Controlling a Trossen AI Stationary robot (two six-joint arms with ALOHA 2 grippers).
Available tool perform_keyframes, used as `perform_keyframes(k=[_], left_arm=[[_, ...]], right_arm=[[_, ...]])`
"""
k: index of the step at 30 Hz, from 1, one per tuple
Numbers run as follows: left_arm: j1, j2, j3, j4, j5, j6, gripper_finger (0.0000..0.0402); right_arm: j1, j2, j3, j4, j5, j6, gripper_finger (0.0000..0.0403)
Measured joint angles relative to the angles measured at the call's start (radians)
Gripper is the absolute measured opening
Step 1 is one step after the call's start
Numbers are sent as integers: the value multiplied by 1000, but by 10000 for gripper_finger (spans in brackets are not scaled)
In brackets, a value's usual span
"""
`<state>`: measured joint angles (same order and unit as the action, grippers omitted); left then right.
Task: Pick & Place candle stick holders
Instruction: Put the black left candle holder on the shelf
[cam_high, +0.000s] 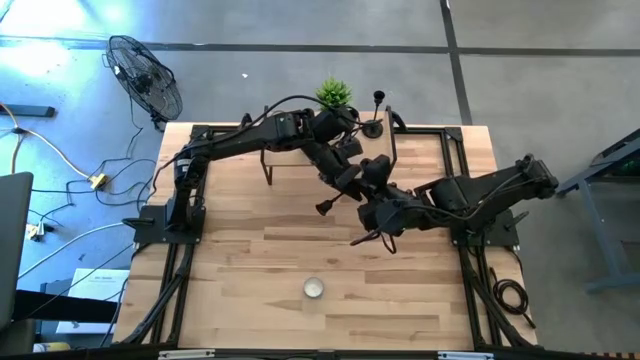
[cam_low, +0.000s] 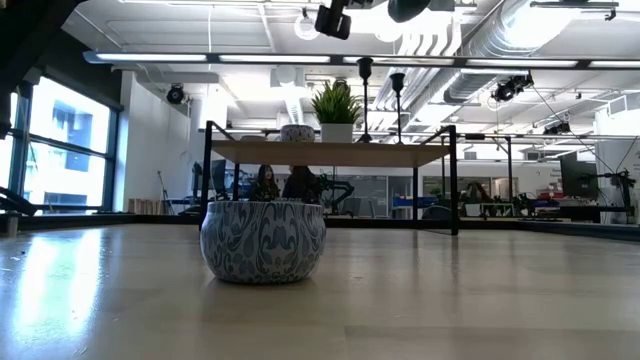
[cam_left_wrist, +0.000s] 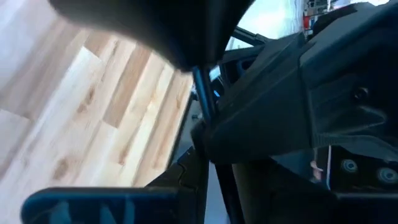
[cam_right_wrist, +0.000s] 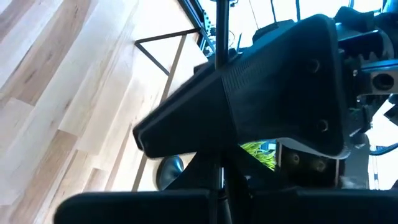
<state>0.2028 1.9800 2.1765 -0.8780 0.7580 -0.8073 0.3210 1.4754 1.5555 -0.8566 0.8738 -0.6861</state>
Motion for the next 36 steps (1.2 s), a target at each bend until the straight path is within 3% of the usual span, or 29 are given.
perform_keyframes(k=[36], left_arm=[[0, 0, -1, 50, -73, -2, 66]], right_arm=[[0, -5, 1, -37, 27, 15, 0]])
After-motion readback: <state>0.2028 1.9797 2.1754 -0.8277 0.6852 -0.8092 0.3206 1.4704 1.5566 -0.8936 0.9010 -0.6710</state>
